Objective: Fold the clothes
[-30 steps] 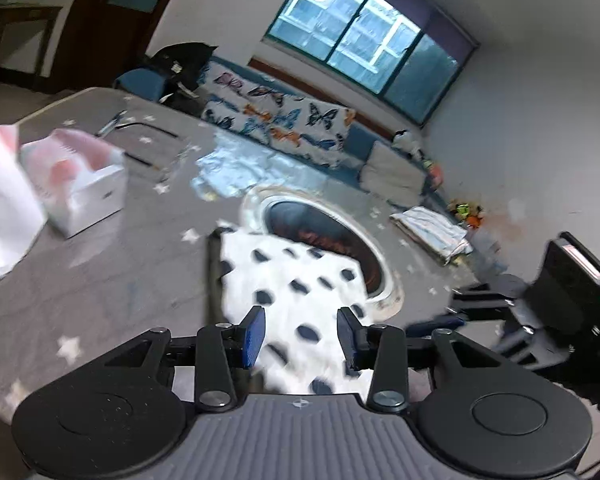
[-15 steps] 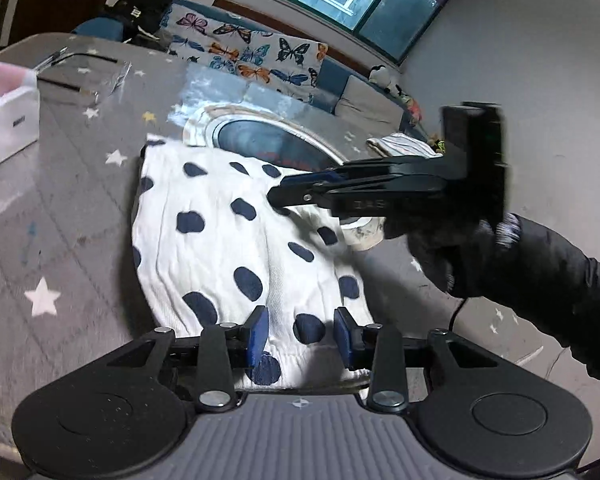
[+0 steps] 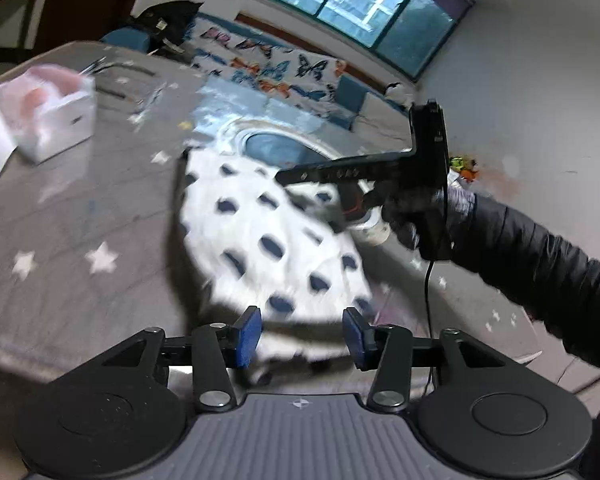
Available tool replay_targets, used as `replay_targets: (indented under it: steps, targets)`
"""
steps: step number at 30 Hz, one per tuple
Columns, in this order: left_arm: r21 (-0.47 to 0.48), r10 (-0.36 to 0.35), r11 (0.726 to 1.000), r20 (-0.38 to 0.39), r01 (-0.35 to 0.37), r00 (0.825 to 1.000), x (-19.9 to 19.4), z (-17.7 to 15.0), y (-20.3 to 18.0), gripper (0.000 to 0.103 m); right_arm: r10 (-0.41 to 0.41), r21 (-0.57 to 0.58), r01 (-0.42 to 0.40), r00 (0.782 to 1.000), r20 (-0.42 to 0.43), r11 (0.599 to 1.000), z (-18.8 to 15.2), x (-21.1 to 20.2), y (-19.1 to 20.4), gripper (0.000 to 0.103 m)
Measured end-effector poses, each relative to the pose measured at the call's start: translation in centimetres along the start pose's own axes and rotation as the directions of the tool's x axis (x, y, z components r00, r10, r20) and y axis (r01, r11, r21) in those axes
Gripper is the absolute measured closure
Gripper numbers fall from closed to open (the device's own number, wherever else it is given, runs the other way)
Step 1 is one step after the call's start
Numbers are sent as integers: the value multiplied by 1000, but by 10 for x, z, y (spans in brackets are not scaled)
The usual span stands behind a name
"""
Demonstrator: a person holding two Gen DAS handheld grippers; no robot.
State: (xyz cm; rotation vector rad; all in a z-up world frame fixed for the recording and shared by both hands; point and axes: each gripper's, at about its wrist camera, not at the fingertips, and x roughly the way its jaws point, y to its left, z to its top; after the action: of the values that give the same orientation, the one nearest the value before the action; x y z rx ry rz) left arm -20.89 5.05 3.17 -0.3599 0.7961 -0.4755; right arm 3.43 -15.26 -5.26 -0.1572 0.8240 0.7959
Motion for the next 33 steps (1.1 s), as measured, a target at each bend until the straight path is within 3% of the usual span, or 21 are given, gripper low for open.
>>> replay_targets:
  steps: [6,8,10,18,21,25,30,33]
  targets:
    - [-43,-10,999,-77,7,997,12,-15,8,53,49,66,-47,999,-24,997,-6,6,-12,54]
    - [-33,-9,999,-90,6,996,17,-16,6,53,42,68,-40,999,-27,997,-7,4,-11,68]
    - [-21,-4,1000,-90,2,996,19,-16,6,55,17,60,-15,999,-28,998,-8,0,-9,87]
    - [42,59,997,-44,-57,997,34,5,13,56,-136,70,137,991,-22,988,-26,-35,-7,95]
    - [64,73,995,-11,-72,997,50,24,14,56,-231,123,232,973,-26,965,-44,-58,-16,96]
    - [93,58,994,-3,-58,998,84,56,12,56,-360,231,358,932,-37,905,-73,-90,-29,96]
    - [126,19,992,-32,-15,999,133,90,1,59,-464,345,450,885,-46,824,-111,-125,-32,96]
    - [144,-15,989,-52,22,999,160,108,-4,59,-492,399,471,869,-56,787,-131,-139,-27,96]
